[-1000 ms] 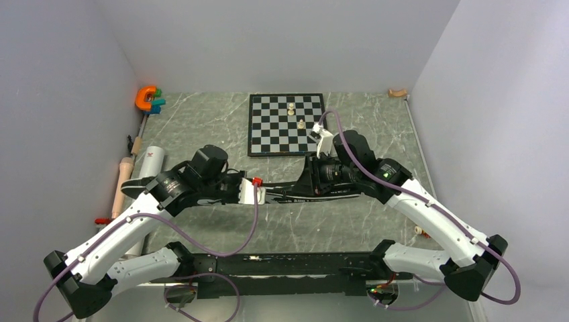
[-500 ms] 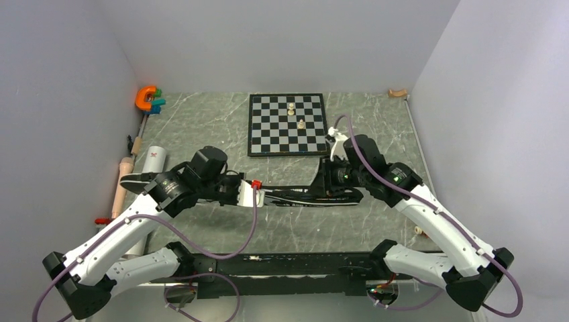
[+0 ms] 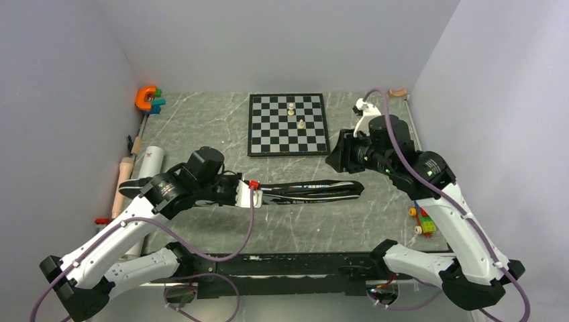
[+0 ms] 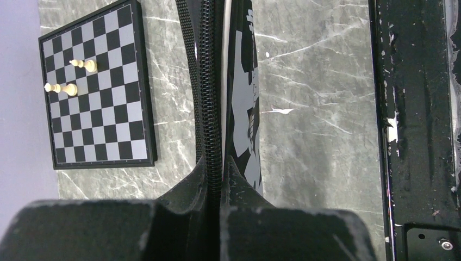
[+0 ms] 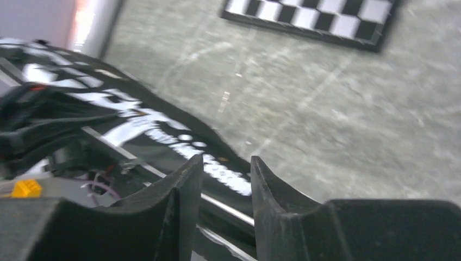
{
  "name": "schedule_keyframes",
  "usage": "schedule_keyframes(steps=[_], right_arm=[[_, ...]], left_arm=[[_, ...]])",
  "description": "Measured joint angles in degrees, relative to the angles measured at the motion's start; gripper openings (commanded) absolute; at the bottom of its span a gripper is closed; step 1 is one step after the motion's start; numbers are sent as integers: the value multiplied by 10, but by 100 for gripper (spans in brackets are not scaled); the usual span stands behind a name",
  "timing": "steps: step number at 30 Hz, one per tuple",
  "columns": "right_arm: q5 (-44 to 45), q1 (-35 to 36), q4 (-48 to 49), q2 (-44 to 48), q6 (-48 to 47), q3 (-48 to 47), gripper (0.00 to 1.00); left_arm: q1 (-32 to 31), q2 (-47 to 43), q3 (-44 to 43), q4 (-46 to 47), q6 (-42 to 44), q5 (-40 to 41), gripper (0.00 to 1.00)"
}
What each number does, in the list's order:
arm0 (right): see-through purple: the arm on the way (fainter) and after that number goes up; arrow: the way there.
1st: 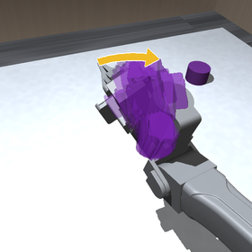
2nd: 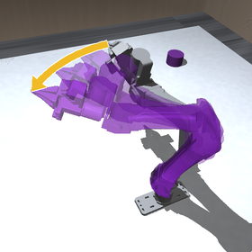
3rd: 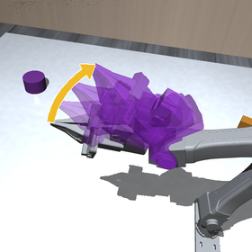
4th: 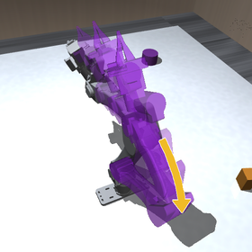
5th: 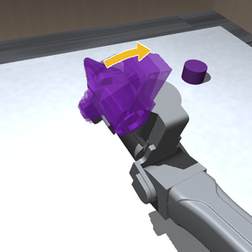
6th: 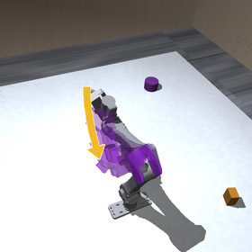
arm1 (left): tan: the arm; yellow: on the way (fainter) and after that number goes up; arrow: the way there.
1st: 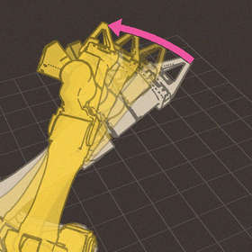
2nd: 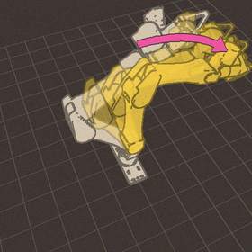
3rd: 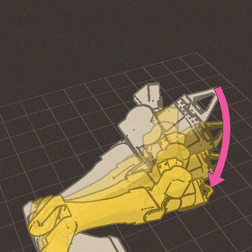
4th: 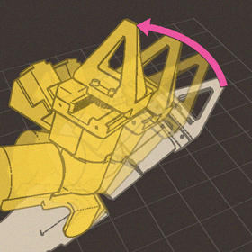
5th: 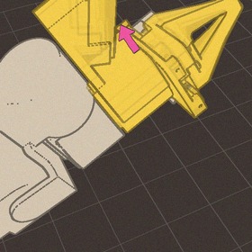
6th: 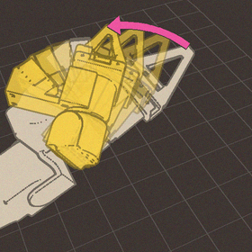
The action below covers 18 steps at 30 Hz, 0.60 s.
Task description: Pack up the badminton gear
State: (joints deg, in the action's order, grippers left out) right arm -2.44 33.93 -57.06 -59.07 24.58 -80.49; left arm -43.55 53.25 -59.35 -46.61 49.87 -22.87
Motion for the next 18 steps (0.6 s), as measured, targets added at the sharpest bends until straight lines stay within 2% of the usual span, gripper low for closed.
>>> schedule_keyframes(steps=[3,6,14,18], right_arm=[[3,51,28,-2,6,-35,51],[-40,85,74,-3,20,-24,58],[-141,96,176,-47,68,99,59],[-171,96,210,-54,91,130,58]], left_arm=[[0,0,-2,2,0,3,0],[0,2,-3,5,1,7,0],[-5,6,-8,10,5,17,0],[-5,7,-8,12,5,18,0]])
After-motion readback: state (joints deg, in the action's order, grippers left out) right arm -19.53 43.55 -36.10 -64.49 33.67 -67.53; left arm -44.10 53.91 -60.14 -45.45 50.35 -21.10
